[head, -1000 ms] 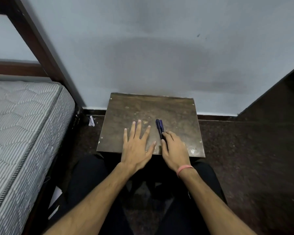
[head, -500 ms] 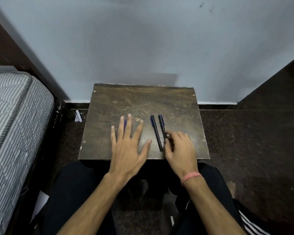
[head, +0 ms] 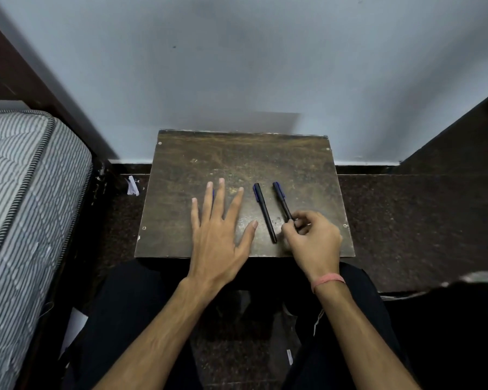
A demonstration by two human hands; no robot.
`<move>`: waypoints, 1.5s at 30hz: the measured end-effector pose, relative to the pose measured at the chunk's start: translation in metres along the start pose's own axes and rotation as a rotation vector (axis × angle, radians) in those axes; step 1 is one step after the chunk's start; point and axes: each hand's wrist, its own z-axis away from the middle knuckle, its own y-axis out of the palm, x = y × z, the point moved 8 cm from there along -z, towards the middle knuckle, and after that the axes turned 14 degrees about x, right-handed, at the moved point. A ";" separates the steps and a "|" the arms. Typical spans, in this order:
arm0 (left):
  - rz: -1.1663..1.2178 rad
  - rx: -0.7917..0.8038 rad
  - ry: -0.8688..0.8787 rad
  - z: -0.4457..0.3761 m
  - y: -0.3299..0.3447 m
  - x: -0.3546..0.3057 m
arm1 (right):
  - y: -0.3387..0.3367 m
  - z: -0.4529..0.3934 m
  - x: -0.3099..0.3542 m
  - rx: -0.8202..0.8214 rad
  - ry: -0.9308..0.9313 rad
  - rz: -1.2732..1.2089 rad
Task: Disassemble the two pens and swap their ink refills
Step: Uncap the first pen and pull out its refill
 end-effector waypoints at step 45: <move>0.773 0.199 -0.096 0.017 0.032 -0.016 | 0.042 0.004 0.030 0.419 -0.075 -0.965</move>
